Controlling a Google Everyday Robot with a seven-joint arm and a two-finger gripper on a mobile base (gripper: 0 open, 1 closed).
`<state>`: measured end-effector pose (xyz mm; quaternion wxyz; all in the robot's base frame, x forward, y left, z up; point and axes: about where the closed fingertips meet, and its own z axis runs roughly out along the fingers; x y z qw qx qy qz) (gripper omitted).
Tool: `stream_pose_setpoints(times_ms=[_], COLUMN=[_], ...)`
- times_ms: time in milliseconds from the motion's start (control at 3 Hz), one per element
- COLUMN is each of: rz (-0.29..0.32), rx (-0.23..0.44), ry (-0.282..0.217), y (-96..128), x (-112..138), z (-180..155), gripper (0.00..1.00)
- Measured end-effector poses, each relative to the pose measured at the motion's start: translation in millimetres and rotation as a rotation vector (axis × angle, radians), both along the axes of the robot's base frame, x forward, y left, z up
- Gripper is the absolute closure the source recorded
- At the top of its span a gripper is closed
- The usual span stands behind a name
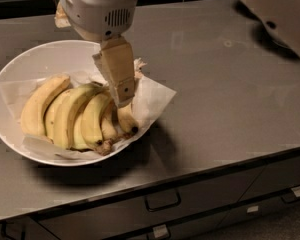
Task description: Pick banana from white bowl
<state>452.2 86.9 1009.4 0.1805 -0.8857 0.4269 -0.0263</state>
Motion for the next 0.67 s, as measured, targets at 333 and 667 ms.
stream_pose_setpoints(times_ms=[333, 667], rz=[0.000, -0.002], rx=[0.000, 0.012], ry=[0.000, -0.003], y=[0.0, 0.6], x=[0.0, -0.5], z=[0.1, 2.3], gripper=[0.00, 0.00])
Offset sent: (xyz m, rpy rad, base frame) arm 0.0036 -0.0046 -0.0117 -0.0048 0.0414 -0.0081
